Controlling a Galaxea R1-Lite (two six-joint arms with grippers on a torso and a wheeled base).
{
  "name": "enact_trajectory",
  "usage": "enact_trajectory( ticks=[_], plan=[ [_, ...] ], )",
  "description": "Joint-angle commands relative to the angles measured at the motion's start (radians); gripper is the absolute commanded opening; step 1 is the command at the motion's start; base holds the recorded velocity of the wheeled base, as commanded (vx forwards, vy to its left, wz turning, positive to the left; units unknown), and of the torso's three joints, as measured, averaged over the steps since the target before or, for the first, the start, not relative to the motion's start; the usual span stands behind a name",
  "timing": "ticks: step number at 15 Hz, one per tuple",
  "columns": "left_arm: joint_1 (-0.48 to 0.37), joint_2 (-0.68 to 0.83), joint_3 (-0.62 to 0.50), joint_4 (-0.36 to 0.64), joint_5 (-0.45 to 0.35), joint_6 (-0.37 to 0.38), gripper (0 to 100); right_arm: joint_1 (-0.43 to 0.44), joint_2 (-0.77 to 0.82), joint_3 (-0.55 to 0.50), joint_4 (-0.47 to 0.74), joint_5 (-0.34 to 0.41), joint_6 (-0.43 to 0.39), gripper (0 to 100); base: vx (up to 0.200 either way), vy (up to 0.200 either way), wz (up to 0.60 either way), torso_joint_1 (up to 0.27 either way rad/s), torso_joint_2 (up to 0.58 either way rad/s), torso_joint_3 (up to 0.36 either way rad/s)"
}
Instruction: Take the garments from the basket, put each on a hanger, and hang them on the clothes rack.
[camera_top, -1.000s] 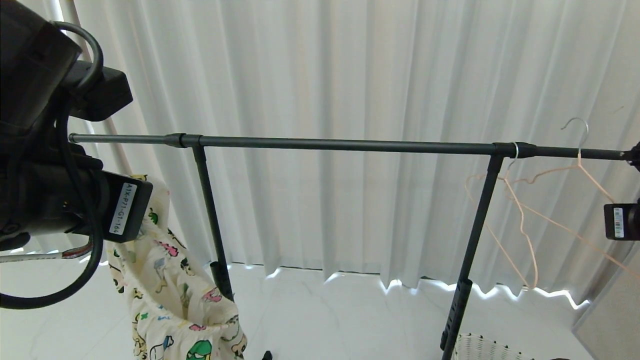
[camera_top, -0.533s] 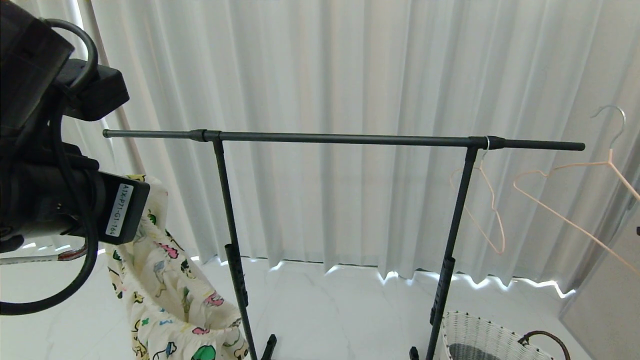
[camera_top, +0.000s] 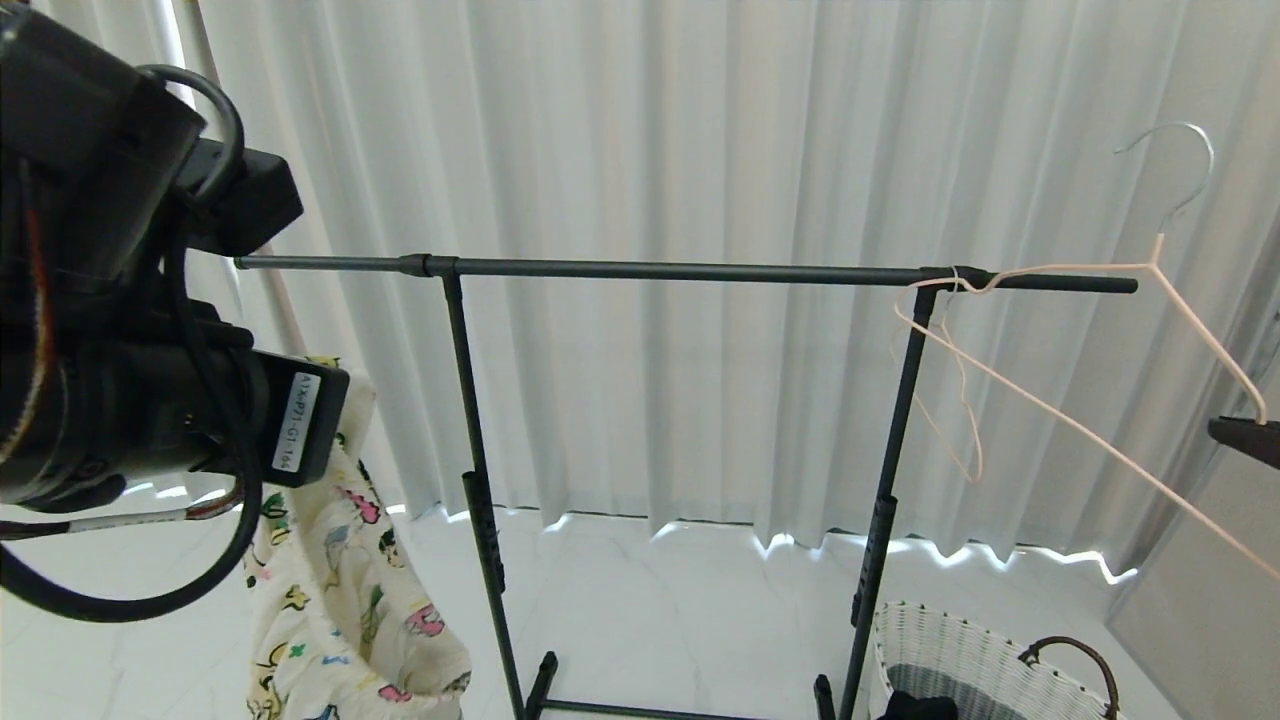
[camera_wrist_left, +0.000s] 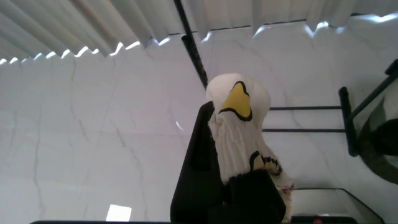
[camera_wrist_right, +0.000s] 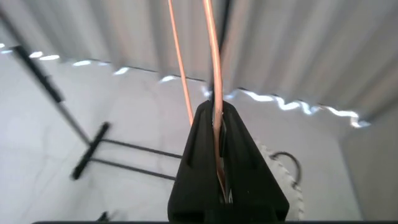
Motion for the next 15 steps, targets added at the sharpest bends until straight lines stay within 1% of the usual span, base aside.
enact_trajectory(
  ticks=[1, 2, 3, 4, 5, 6, 7, 8, 10, 11, 12, 15],
  plan=[
    [-0.008, 0.069, 0.004, -0.024, -0.007, 0.0, 0, 0.124, -0.019, 0.031, 0.001, 0.032, 0.027, 0, 0.0, 0.0, 0.0, 0.0, 0.0, 0.0],
    [-0.008, 0.087, -0.005, -0.027, -0.007, 0.0, 0, 0.158, -0.021, 0.039, 0.001, 0.035, 0.039, 0, 0.0, 0.0, 0.0, 0.0, 0.0, 0.0],
    [-0.008, 0.151, -0.039, -0.032, -0.009, -0.001, 0, 0.287, -0.022, 0.05, 0.001, 0.035, 0.089, 0, 0.0, 0.0, 0.0, 0.0, 0.0, 0.0],
    [-0.008, 0.167, -0.047, -0.032, -0.01, -0.001, 0, 0.32, -0.022, 0.05, 0.001, 0.035, 0.105, 0, 0.0, 0.0, 0.0, 0.0, 0.0, 0.0],
    [0.002, 0.205, -0.071, -0.034, -0.041, -0.001, 0, 0.422, -0.022, 0.051, 0.001, 0.035, 0.15, 0, 0.0, 0.0, 0.0, 0.0, 0.0, 0.0],
    [0.009, 0.217, -0.085, -0.032, -0.113, -0.001, 0, 0.503, -0.022, 0.057, 0.001, 0.035, 0.185, 0, 0.0, 0.0, 0.0, 0.0, 0.0, 0.0],
    [0.01, 0.233, -0.096, -0.034, -0.148, -0.007, 0, 0.561, -0.024, 0.073, -0.004, 0.034, 0.2, 0, 0.0, 0.0, 0.0, 0.0, 0.0, 0.0],
    [0.016, 0.259, -0.108, -0.038, -0.148, -0.035, 0, 0.598, -0.025, 0.088, -0.005, 0.034, 0.21, 0, 0.0, 0.0, 0.0, 0.0, 0.0, 0.0],
    [0.016, 0.306, -0.165, -0.047, -0.144, -0.13, 0, 0.67, -0.031, 0.09, -0.007, 0.037, 0.24, 0, 0.0, 0.0, 0.0, 0.0, 0.0, 0.0],
    [0.018, 0.317, -0.188, -0.047, -0.144, -0.144, 0, 0.705, -0.031, 0.088, -0.005, 0.037, 0.257, 0, 0.0, 0.0, 0.0, 0.0, 0.0, 0.0],
    [0.024, 0.326, -0.205, -0.049, -0.142, -0.144, 0, 0.721, -0.03, 0.088, -0.005, 0.037, 0.263, 0, 0.0, 0.0, 0.0, 0.0, 0.0, 0.0],
    [0.039, 0.343, -0.218, -0.057, -0.122, -0.146, 0, 0.724, -0.027, 0.085, -0.007, 0.038, 0.265, 0, 0.0, 0.0, 0.0, 0.0, 0.0, 0.0]
  ],
)
